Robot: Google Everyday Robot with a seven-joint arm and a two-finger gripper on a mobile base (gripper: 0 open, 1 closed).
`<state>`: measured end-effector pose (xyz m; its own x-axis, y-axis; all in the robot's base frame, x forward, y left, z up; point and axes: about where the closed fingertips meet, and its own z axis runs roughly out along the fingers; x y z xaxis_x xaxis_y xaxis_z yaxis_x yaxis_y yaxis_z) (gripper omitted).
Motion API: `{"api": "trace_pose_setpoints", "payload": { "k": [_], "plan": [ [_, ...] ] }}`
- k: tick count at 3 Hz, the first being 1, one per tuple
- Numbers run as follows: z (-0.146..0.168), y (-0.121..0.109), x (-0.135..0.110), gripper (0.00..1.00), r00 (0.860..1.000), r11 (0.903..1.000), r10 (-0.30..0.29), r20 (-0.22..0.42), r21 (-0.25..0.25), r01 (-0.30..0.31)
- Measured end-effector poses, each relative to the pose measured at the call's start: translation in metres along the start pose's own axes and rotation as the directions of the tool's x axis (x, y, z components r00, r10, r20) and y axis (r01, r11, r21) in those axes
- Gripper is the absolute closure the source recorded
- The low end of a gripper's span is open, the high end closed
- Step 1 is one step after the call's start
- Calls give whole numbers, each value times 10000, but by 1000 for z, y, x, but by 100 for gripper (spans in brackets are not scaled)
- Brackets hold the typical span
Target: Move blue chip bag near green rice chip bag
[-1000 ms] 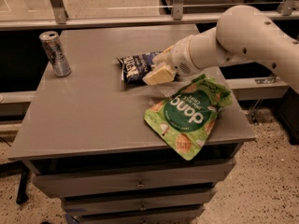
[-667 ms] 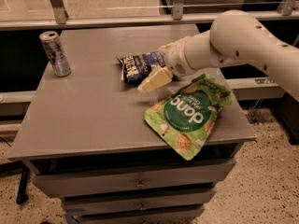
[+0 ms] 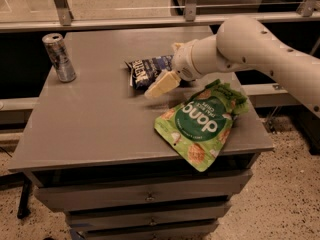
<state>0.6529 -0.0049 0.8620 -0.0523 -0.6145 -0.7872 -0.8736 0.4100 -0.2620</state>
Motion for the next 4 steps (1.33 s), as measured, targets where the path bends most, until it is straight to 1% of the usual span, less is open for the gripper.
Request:
{"api": "trace_pose_setpoints", "payload": {
  "k": [1,2,4],
  "plan": [
    [11,-4,0,16,9999,9999,-116,-12,125,116],
    [14,-7,2,39,9999,9997,-146,-18,198,146],
    [11,-7,4,85,10000,9995,-98,15,303,98]
  ]
}}
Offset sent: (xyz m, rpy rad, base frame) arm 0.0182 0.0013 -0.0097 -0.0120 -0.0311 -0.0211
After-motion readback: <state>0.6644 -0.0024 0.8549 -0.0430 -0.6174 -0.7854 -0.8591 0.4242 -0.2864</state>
